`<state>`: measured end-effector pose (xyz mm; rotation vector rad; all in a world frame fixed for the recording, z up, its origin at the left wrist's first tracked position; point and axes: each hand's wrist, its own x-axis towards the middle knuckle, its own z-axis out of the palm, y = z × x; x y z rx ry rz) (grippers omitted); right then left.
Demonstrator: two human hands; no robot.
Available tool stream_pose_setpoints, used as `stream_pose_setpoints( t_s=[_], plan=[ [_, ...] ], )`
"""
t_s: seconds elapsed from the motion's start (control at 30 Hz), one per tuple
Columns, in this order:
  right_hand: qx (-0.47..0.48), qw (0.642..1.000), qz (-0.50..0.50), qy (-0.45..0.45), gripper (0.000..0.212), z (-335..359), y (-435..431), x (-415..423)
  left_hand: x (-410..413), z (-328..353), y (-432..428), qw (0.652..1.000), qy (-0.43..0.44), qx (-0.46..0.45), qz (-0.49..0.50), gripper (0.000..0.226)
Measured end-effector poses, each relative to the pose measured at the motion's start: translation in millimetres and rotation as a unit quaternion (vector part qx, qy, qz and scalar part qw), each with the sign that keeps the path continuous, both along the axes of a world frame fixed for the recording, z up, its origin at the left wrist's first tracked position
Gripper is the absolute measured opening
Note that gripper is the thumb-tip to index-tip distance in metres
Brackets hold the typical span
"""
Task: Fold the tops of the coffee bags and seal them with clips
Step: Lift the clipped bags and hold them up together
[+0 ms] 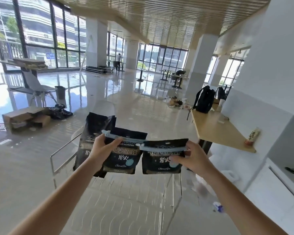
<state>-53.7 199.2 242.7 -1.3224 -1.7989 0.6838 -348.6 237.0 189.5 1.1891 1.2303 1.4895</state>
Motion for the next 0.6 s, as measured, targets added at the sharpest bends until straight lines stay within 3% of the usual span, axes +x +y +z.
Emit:
stream_pose_setpoints(
  t_s=[0.13, 0.23, 0.37, 0.47, 0.6],
  plan=[
    [-0.017, 0.999, 0.019, -0.031, 0.02, -17, 24, -14, -4, -20, 20, 0.999, 0.012, 0.002, -0.033, 0.021],
    [-0.015, 0.996, 0.034, -0.082, 0.017, -36, 29, -27, 4, -23, 29, 0.996, 0.023, 0.015, -0.082, 0.032],
    [-0.036, 0.999, -0.008, -0.018, 0.019, -53, 35, -28, 10, -34, 42, 0.996, -0.022, -0.003, -0.085, 0.037],
    [-0.011, 0.993, -0.04, -0.114, 0.021, -54, 37, -24, 9, -53, 46, 0.997, -0.056, -0.039, -0.042, 0.03],
    [-0.027, 0.985, 0.002, -0.168, 0.033, -47, 37, -15, 13, -57, 43, 0.997, 0.003, -0.053, -0.053, 0.035]
  ],
)
